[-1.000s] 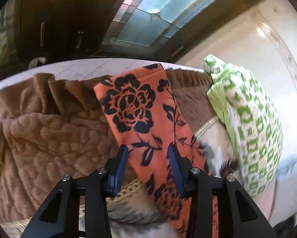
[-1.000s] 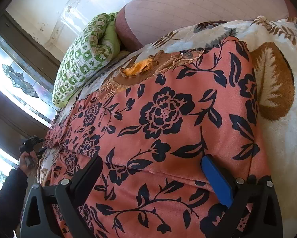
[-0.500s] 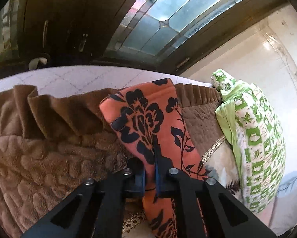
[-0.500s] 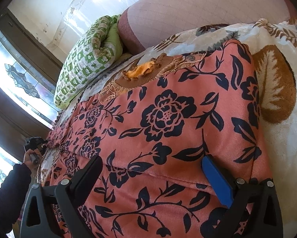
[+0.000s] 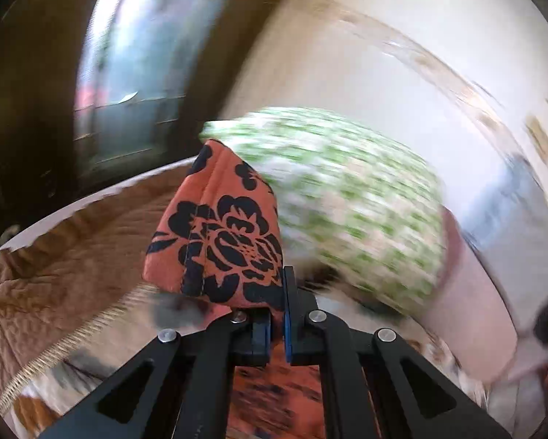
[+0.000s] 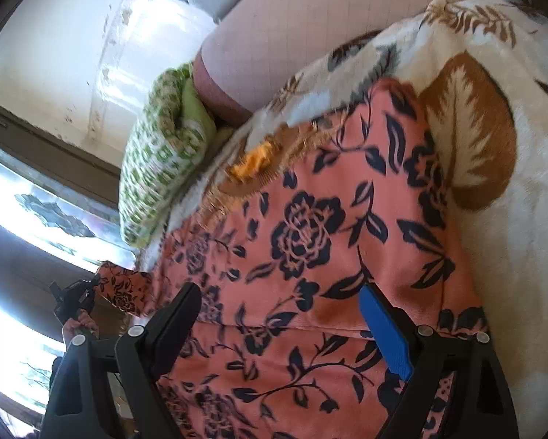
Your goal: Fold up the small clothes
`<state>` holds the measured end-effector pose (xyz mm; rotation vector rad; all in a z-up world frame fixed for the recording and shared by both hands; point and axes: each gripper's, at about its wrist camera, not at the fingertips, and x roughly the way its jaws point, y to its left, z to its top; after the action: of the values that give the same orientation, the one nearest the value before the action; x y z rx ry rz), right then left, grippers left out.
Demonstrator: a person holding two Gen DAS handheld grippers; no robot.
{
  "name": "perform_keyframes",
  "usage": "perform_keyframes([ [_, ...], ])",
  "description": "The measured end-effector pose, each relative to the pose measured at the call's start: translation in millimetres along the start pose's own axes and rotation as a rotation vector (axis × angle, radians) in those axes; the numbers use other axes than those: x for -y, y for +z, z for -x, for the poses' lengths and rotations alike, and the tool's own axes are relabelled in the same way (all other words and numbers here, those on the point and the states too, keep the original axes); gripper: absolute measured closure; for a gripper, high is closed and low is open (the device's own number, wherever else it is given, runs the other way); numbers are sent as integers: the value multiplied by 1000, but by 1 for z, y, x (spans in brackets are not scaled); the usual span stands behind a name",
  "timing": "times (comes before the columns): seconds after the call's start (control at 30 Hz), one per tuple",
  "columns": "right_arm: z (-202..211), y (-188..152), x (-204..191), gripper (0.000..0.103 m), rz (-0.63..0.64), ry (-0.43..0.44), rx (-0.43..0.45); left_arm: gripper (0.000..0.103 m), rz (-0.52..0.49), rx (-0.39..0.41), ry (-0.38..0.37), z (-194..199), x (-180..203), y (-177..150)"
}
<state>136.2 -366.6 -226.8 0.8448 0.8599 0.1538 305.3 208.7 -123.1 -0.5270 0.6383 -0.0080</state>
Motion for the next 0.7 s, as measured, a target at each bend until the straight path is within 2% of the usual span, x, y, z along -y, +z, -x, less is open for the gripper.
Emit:
perform_keyframes([
  [0.23, 37, 11, 0, 13, -40, 46, 89, 99, -213, -97, -150, 21, 147, -53],
  [0.43, 63, 20, 10, 13, -94, 81, 148, 99, -331, -227, -276, 13, 263, -138],
  [0.57, 79, 26, 23, 13, -139, 100, 189, 99, -345, -330, -336, 0, 316, -203],
  [0.6, 82, 27, 26, 13, -150, 104, 197, 99, -350, -345, -341, -4, 323, -215],
  [0.7, 89, 31, 38, 13, -188, 107, 221, 94, -354, -460, -381, -23, 343, -259],
])
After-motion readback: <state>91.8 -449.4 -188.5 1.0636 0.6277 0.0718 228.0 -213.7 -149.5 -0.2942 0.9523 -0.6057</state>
